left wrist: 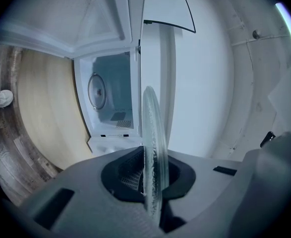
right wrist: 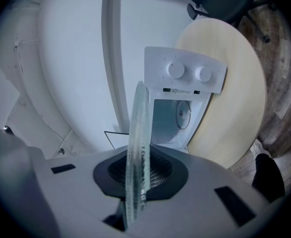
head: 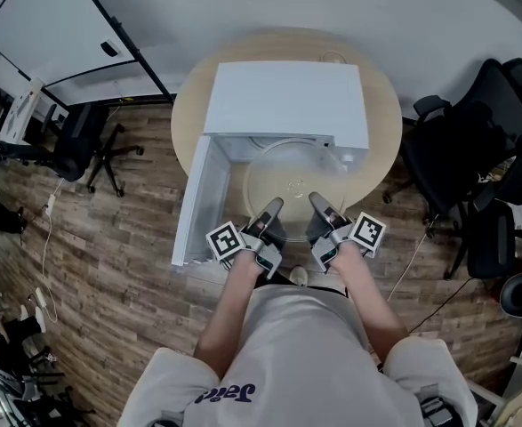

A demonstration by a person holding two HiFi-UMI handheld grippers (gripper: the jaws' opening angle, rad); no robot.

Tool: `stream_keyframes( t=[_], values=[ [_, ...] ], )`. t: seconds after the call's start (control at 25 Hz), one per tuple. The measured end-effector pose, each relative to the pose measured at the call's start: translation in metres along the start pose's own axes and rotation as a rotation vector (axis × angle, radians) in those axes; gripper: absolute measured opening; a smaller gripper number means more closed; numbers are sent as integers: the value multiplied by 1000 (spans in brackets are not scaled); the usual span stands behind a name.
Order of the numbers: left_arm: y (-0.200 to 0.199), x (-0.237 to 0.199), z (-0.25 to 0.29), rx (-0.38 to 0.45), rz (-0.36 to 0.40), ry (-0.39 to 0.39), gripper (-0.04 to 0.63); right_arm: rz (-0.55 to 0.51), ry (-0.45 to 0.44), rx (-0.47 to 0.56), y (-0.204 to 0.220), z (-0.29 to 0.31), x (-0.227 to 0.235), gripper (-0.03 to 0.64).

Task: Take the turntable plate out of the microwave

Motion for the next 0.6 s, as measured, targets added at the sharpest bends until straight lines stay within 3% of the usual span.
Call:
stream_keyframes(
  t=[0.6],
  values=[
    [-3,7,-6,35,-4,-6,32,7,-8,-7,5,7,-6,32]
  ],
)
Point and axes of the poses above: the fingertips, and each gripper's own axes: z forward along the fingers, x to its right, y out of its underside, the point moved 8 cm from there along -z, backward along the fingers, and after that the axes turned 5 degrees about -x, right-handed, at the moved point
